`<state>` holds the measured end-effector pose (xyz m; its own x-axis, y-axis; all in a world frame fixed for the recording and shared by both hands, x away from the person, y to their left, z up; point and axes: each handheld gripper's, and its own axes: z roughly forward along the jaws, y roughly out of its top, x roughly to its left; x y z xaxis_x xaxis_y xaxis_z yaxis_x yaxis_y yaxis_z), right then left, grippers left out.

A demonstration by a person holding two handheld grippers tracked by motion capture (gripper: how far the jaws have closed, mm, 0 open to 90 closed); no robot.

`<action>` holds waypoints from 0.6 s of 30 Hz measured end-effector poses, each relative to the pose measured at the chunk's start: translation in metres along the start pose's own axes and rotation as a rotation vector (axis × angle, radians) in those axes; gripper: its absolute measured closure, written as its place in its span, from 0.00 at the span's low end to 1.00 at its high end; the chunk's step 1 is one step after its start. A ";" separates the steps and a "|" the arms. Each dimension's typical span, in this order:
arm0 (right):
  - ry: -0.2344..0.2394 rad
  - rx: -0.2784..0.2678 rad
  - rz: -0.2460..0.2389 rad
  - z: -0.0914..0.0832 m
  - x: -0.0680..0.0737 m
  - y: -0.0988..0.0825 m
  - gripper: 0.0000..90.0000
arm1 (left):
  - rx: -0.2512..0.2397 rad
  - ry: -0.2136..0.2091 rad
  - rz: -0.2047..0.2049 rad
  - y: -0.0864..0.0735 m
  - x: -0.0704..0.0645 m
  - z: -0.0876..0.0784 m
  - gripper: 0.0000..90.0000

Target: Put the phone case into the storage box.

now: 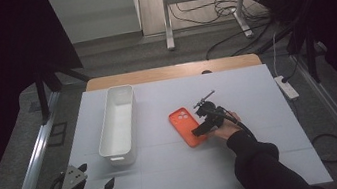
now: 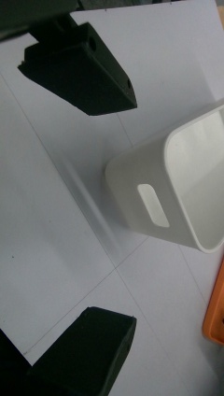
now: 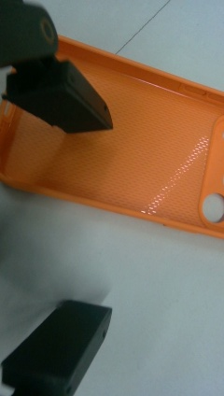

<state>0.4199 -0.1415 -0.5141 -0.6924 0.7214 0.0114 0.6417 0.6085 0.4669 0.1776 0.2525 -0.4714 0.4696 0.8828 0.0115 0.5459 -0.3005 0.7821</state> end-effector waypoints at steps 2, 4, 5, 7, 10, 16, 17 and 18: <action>-0.011 -0.008 -0.010 -0.002 -0.001 -0.001 0.23 | 0.000 0.000 0.000 0.000 0.000 0.000 0.02; -0.003 -0.017 -0.018 -0.004 -0.003 -0.001 0.36 | 0.002 0.001 0.002 0.000 0.000 0.000 0.02; -0.003 -0.017 -0.019 -0.005 -0.003 -0.001 0.39 | 0.002 0.001 0.002 0.000 0.000 0.000 0.02; 0.008 -0.012 -0.020 -0.007 -0.004 -0.001 0.52 | 0.003 0.002 0.004 0.000 0.000 0.000 0.02; 0.021 -0.010 -0.018 -0.008 -0.004 0.000 0.60 | 0.004 0.003 0.004 0.000 0.000 0.000 0.02; 0.067 0.006 0.005 -0.010 -0.004 0.000 0.87 | 0.005 0.004 0.005 0.000 -0.001 0.001 0.02; 0.081 0.007 0.014 -0.010 -0.004 0.000 0.90 | 0.005 0.005 0.005 0.000 -0.001 0.001 0.02; 0.092 0.007 0.033 -0.010 -0.004 0.001 0.94 | 0.004 0.005 0.005 0.000 -0.001 0.001 0.02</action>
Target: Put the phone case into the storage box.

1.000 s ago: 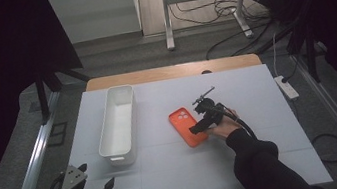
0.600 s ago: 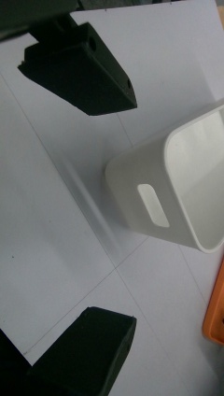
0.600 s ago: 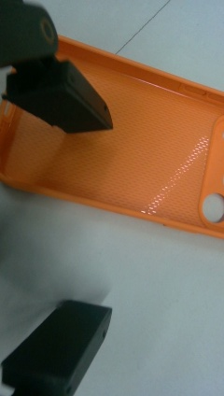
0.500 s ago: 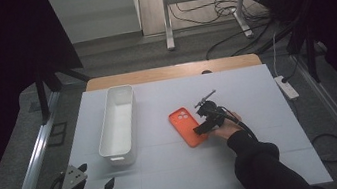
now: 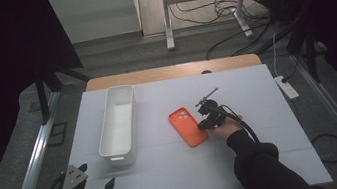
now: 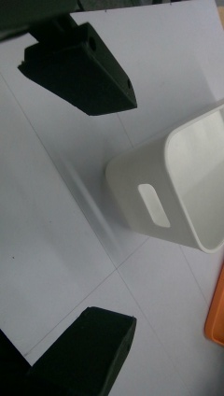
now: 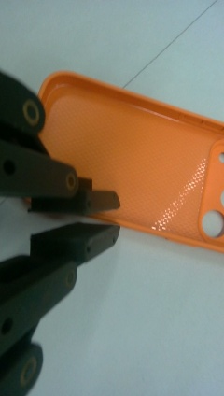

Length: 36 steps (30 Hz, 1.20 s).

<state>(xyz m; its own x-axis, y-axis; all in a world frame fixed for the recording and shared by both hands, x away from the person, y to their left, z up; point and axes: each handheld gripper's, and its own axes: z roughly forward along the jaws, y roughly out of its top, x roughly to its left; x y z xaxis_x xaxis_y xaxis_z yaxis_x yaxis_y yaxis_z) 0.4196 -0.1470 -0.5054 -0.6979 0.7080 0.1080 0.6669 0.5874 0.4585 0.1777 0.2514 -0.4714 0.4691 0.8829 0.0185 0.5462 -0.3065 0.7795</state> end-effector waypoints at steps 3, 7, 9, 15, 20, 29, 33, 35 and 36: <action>-0.018 0.011 0.014 0.000 0.002 0.001 0.97 | 0.001 0.000 0.000 0.000 0.000 0.000 0.02; -0.045 0.023 0.024 -0.001 0.005 0.003 0.99 | 0.000 0.001 0.000 0.000 0.000 0.000 0.02; -0.047 0.020 0.030 -0.001 0.006 0.003 0.99 | -0.001 0.001 -0.001 0.000 0.000 0.000 0.02; -0.050 -0.003 0.028 -0.003 0.005 0.001 1.00 | -0.005 -0.001 -0.008 0.000 0.001 -0.001 0.02; -0.036 -0.023 0.015 -0.006 0.007 0.000 1.00 | -0.007 0.005 -0.012 0.000 0.001 -0.001 0.02; -0.033 -0.091 -0.017 -0.021 0.012 -0.002 1.00 | 0.000 -0.021 -0.030 0.001 0.004 0.000 0.04; -0.030 -0.116 -0.019 -0.029 0.013 -0.005 1.00 | 0.003 -0.029 -0.024 0.002 0.003 0.001 0.04; -0.031 -0.130 -0.019 -0.033 0.013 -0.006 1.00 | 0.000 -0.039 -0.019 0.004 0.002 0.001 0.04; -0.030 -0.136 -0.022 -0.035 0.013 -0.007 1.00 | 0.000 -0.039 -0.019 0.004 0.002 0.001 0.04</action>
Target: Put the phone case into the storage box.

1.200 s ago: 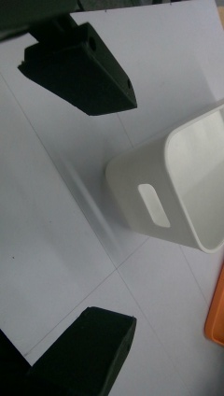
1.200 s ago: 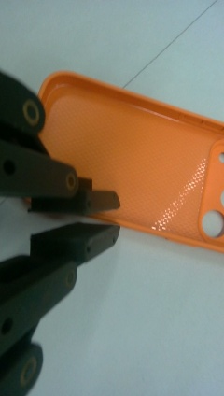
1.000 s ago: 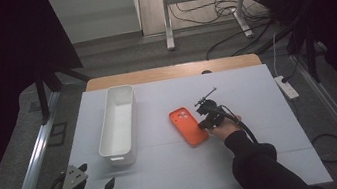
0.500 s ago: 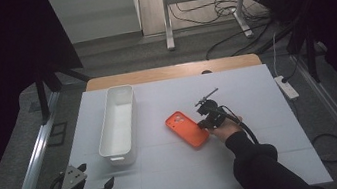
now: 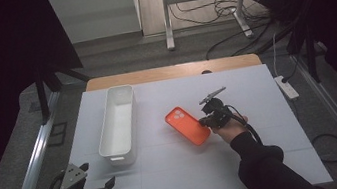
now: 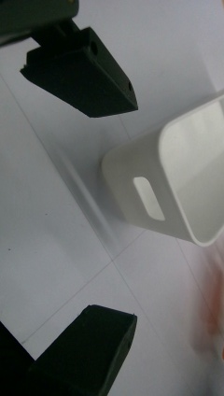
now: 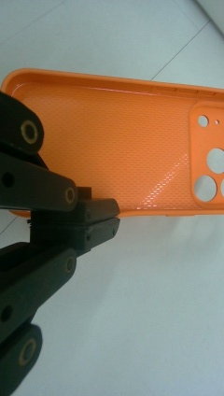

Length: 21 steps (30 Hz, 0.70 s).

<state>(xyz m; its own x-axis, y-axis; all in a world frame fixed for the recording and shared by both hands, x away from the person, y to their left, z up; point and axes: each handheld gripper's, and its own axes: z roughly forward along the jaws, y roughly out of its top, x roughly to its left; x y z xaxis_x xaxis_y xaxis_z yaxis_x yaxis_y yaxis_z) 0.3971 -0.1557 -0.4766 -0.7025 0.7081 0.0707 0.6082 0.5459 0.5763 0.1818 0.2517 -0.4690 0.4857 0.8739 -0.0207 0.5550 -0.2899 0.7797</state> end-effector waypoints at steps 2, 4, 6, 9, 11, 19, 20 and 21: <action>-0.001 -0.014 0.000 -0.004 0.001 -0.001 1.00 | -0.018 -0.002 0.020 0.005 -0.002 -0.001 0.04; -0.006 -0.021 -0.006 -0.007 0.002 -0.002 1.00 | -0.033 -0.018 0.014 0.007 -0.003 -0.001 0.04; -0.007 -0.035 -0.007 -0.011 0.003 -0.003 1.00 | -0.043 -0.031 0.019 0.010 -0.004 0.001 0.03; -0.007 -0.053 -0.012 -0.018 0.005 -0.004 1.00 | -0.056 -0.055 0.036 0.014 -0.007 0.005 0.02; -0.007 -0.067 -0.017 -0.022 0.006 -0.005 1.00 | -0.067 -0.087 0.041 0.018 -0.009 0.008 0.02; -0.014 -0.110 -0.024 -0.036 0.006 -0.012 1.00 | -0.093 -0.163 0.047 0.029 -0.017 0.021 0.02; -0.012 -0.117 -0.022 -0.038 0.006 -0.013 1.00 | -0.092 -0.164 0.050 0.030 -0.018 0.022 0.02; -0.009 -0.120 -0.024 -0.039 0.007 -0.014 1.00 | -0.090 -0.170 0.054 0.033 -0.021 0.024 0.02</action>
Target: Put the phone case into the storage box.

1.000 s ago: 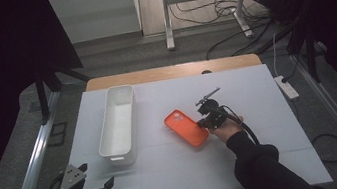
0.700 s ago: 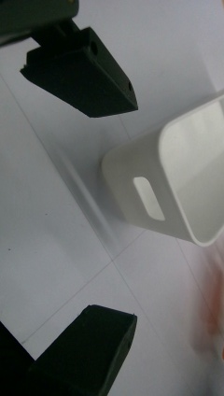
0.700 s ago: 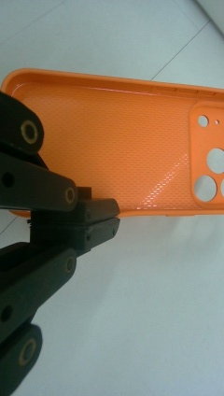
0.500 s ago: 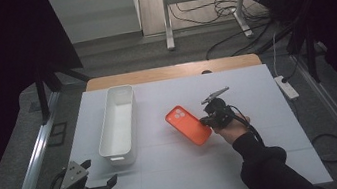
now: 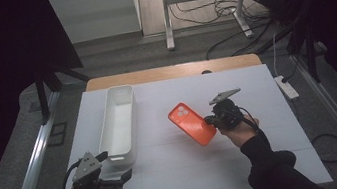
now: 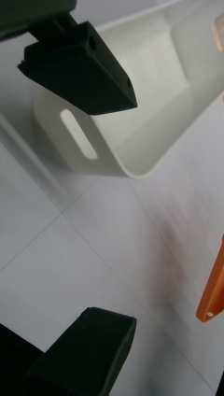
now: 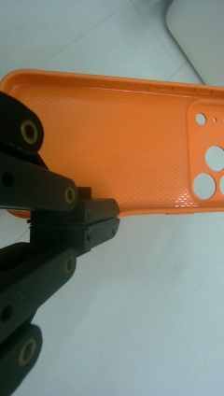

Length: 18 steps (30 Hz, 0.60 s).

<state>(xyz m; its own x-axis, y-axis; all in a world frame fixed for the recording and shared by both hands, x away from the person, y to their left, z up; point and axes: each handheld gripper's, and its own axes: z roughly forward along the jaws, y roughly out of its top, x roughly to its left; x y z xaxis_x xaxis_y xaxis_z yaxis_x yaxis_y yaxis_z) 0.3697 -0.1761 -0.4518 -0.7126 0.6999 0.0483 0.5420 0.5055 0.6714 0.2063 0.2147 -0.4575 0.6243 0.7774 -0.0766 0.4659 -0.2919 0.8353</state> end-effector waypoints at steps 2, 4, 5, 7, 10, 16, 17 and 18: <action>0.002 -0.008 -0.028 -0.004 0.001 -0.002 1.00 | -0.004 -0.009 0.008 0.004 -0.003 0.004 0.01; 0.005 -0.012 -0.025 -0.007 0.002 -0.003 1.00 | -0.009 -0.016 0.016 0.009 -0.004 0.009 0.01; 0.009 -0.018 -0.026 -0.008 0.001 -0.004 1.00 | -0.009 -0.018 0.020 0.011 -0.005 0.011 0.01; 0.007 -0.032 -0.018 -0.012 0.001 -0.005 1.00 | -0.014 -0.032 0.012 0.015 -0.005 0.016 0.00; 0.010 -0.052 -0.014 -0.017 0.002 -0.006 1.00 | -0.010 -0.060 0.002 0.020 -0.004 0.024 0.01; 0.016 -0.081 -0.028 -0.026 0.006 -0.009 1.00 | -0.005 -0.091 0.006 0.032 -0.004 0.039 0.00; 0.016 -0.084 -0.029 -0.027 0.006 -0.010 1.00 | -0.005 -0.092 0.008 0.034 -0.005 0.041 0.00; 0.017 -0.090 -0.027 -0.029 0.007 -0.010 1.00 | -0.005 -0.094 0.010 0.037 -0.005 0.043 0.00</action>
<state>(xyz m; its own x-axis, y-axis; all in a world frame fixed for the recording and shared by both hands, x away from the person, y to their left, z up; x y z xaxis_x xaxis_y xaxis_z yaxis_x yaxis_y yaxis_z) 0.3469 -0.1909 -0.4371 -0.7344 0.6775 0.0416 0.4810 0.4761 0.7362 0.2475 0.1760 -0.4501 0.6854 0.7185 -0.1187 0.4563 -0.2967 0.8389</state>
